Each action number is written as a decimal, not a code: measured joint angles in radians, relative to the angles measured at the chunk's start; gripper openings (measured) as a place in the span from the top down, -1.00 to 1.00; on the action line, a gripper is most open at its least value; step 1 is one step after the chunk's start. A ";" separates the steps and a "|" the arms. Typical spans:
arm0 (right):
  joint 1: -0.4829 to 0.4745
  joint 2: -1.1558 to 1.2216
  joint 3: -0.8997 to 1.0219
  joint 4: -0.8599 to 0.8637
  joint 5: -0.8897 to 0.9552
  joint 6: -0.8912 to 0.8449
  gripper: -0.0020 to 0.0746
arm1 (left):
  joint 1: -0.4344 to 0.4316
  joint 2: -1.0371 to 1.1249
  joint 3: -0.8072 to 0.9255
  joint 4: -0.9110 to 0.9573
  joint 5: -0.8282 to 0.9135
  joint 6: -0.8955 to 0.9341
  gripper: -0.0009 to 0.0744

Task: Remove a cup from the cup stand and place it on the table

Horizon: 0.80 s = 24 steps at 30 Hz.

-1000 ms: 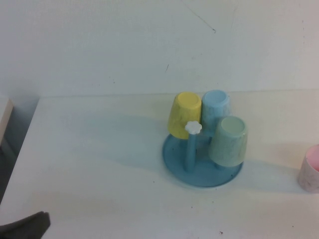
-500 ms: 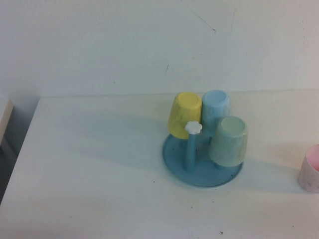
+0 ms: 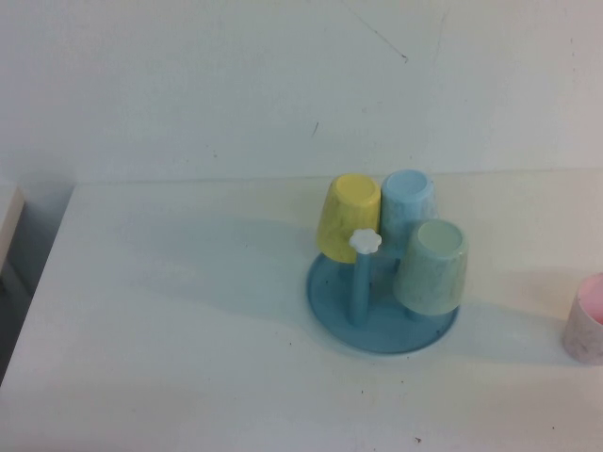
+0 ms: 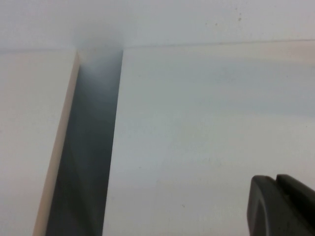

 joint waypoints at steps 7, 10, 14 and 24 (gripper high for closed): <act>0.000 0.000 0.000 0.000 0.000 0.000 0.95 | -0.006 0.000 -0.001 -0.053 0.010 0.053 0.98; 0.000 0.000 0.000 0.000 0.000 0.000 0.95 | -0.006 0.000 -0.001 -0.057 0.012 0.082 0.98; 0.000 0.000 0.000 0.000 0.000 0.000 0.95 | -0.006 0.000 -0.002 -0.057 0.014 0.082 0.98; 0.000 0.000 0.000 0.000 0.000 0.000 0.95 | -0.006 0.000 -0.002 -0.057 0.015 0.091 0.98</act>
